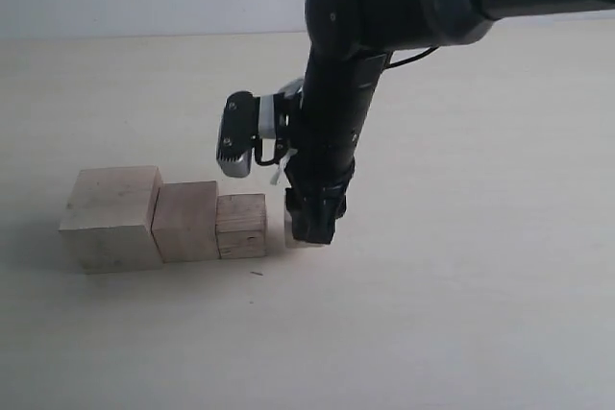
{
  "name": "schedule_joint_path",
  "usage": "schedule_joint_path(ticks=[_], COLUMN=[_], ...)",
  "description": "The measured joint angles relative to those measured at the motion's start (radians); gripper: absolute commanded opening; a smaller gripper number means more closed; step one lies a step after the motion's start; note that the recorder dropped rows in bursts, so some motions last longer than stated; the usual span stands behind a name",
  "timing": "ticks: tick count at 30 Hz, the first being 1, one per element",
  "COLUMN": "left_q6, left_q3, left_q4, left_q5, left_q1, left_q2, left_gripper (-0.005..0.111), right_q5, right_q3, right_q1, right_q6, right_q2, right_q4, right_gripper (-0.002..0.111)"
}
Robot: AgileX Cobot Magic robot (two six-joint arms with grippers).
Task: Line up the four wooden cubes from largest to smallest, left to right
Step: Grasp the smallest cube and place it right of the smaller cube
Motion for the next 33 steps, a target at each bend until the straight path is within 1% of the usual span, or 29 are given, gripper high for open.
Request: schedule_joint_path(ticks=[10,23,24,25,27,30,31,33], left_q6=[0.000,0.000,0.000,0.000,0.000,0.000,0.000,0.000], left_q3=[0.000,0.000,0.000,0.000,0.000,0.000,0.000,0.000], left_q4=[0.000,0.000,0.000,0.000,0.000,0.000,0.000,0.000], left_q5=[0.000,0.000,0.000,0.000,0.000,0.000,0.000,0.000], left_q1=[0.000,0.000,0.000,0.000,0.000,0.000,0.000,0.000], left_q2=[0.000,0.000,0.000,0.000,0.000,0.000,0.000,0.000], left_gripper=[0.000,0.000,0.000,0.000,0.000,0.000,0.000,0.000], right_q5=[-0.099,-0.125,-0.126,-0.126,-0.127,-0.132,-0.133,-0.139], right_q3=[0.000,0.000,0.000,0.000,0.000,0.000,0.000,0.000], right_q1=[0.041,0.058,0.058,0.058,0.058,0.062,0.065,0.066], right_q6=[0.011,0.013,0.013,0.013,0.020,0.032,0.034,0.035], right_q2=[0.046,0.072,0.072,0.072,0.072,0.072,0.072,0.072], right_q4=[-0.007,-0.011,-0.011,-0.011,-0.011,-0.014,-0.016,-0.016], right_gripper=[0.002,0.002,0.004,0.008,0.020,0.041,0.050,0.063])
